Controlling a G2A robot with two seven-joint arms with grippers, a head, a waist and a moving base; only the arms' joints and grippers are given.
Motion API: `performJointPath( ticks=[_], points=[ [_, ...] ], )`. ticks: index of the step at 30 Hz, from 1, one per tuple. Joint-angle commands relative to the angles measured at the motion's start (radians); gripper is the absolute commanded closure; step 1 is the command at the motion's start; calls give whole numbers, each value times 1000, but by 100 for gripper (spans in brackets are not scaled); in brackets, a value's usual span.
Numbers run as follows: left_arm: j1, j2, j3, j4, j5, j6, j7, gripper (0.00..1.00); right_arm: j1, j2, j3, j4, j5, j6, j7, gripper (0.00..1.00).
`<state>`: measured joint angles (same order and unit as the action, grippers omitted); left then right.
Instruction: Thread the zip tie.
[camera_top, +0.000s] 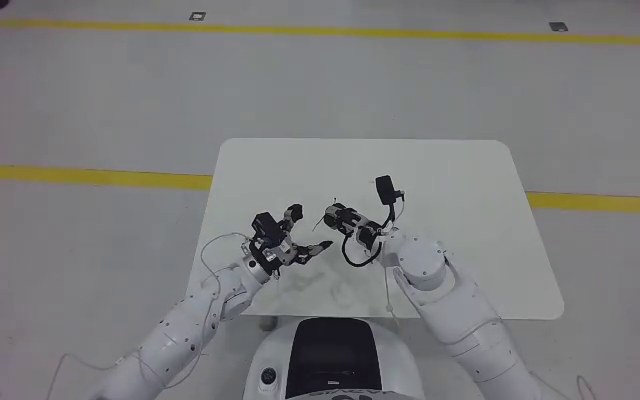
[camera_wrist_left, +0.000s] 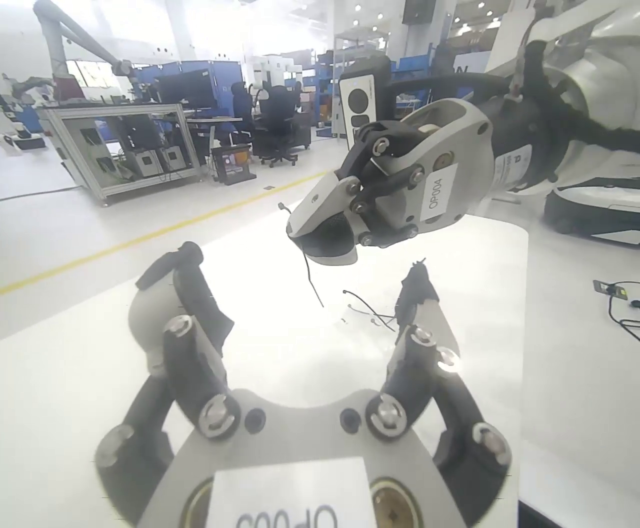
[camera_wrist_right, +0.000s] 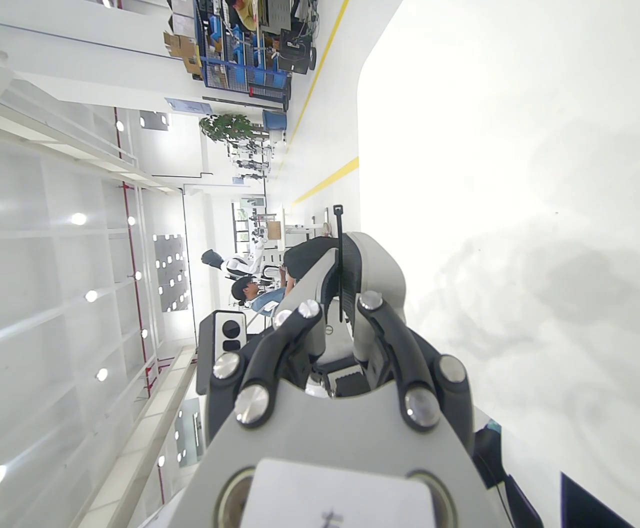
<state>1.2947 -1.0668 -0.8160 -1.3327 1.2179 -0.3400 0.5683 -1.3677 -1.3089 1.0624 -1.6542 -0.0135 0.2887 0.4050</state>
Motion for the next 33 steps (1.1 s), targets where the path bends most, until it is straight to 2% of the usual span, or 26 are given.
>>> performJointPath(
  ticks=[1, 8, 16, 25, 28, 33],
  points=[
    [0, 2, 4, 2, -7, 0, 3, 59, 0, 0, 0, 0, 0, 0, 0, 100],
    [-12, 5, 24, 15, -23, 0, 17, 62, 0, 0, 0, 0, 0, 0, 0, 100],
    [-31, 10, 50, 26, -37, 0, 25, 72, 0, 0, 0, 0, 0, 0, 0, 100],
    [-57, 12, 79, 45, -54, 0, 33, 79, 0, 0, 0, 0, 0, 0, 0, 100],
    [-63, 12, 88, 51, -65, 0, 37, 85, 0, 0, 0, 0, 0, 0, 0, 100],
    [-76, 13, 105, 61, -73, 0, 36, 84, 0, 0, 0, 0, 0, 0, 0, 100]
  ],
)
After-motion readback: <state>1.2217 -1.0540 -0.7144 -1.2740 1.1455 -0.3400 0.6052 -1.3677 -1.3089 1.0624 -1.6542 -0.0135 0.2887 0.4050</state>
